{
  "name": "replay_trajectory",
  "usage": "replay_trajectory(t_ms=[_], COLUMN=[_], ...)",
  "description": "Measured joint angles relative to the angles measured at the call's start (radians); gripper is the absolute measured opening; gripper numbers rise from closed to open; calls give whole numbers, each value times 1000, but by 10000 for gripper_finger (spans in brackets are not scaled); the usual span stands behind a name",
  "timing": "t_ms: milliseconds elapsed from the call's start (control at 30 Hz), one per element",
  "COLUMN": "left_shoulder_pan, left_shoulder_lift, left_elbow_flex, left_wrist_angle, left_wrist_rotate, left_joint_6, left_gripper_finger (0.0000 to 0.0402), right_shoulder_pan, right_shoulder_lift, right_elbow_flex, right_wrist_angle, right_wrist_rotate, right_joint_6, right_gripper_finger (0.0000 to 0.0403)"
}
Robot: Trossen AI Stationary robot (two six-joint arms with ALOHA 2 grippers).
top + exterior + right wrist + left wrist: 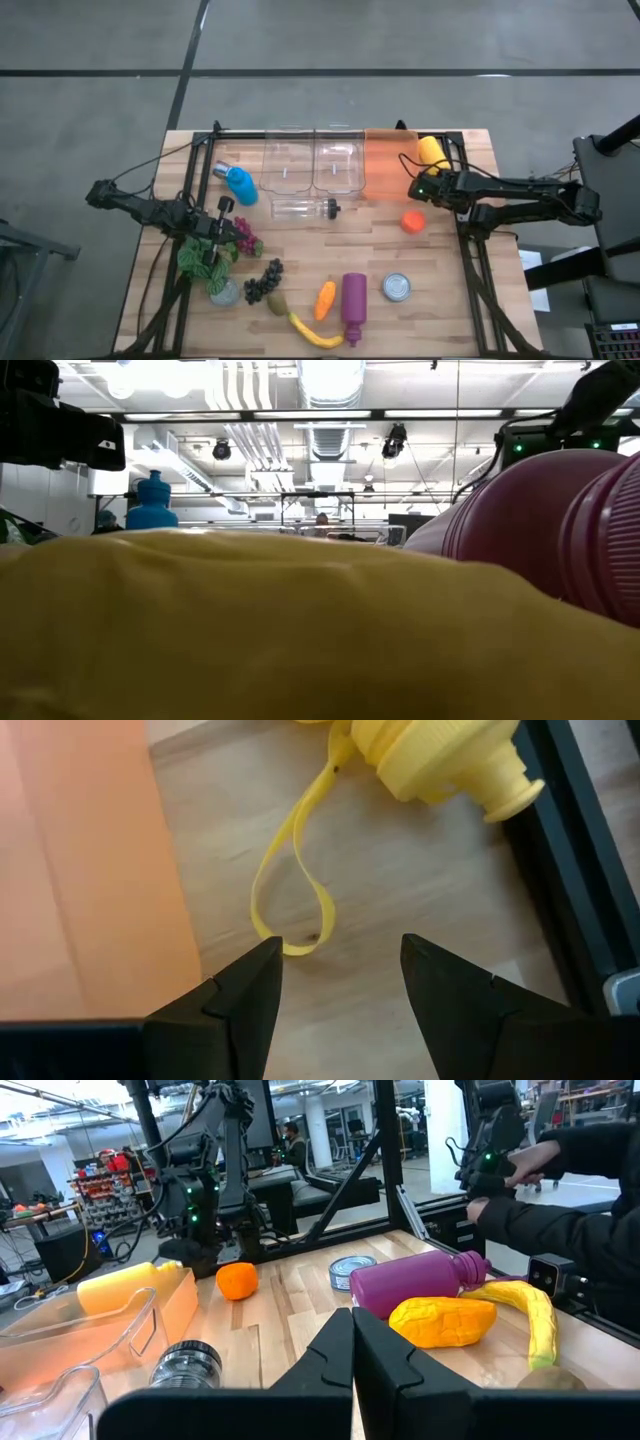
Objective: Pick & Place Food Item
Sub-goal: Put the yellow water bottle into the orange bin
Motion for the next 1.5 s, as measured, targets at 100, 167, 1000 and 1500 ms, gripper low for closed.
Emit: replay_trajectory(t_ms=[100, 167, 1000, 1500], left_shoulder_pan=[0, 0, 0, 0], left_shoulder_lift=[0, 0, 0, 0], left_elbow_flex=[0, 0, 0, 0], left_wrist_angle=[0, 0, 0, 0], left_wrist_rotate=[0, 0, 0, 0], left_joint_6=[0, 0, 0, 0], left_gripper_finger=[1, 1, 1, 1], right_shoulder_pan=[0, 0, 2, 0], right_shoulder_lift=[0, 0, 60, 101], right_elbow_flex=[-24, -41, -102, -79], right_wrist_angle=[29, 38, 222, 215], right_wrist_rotate=[20, 25, 127, 122], right_joint_6=[13, 31, 16, -23], right_gripper_finger=[203, 203, 203, 203])
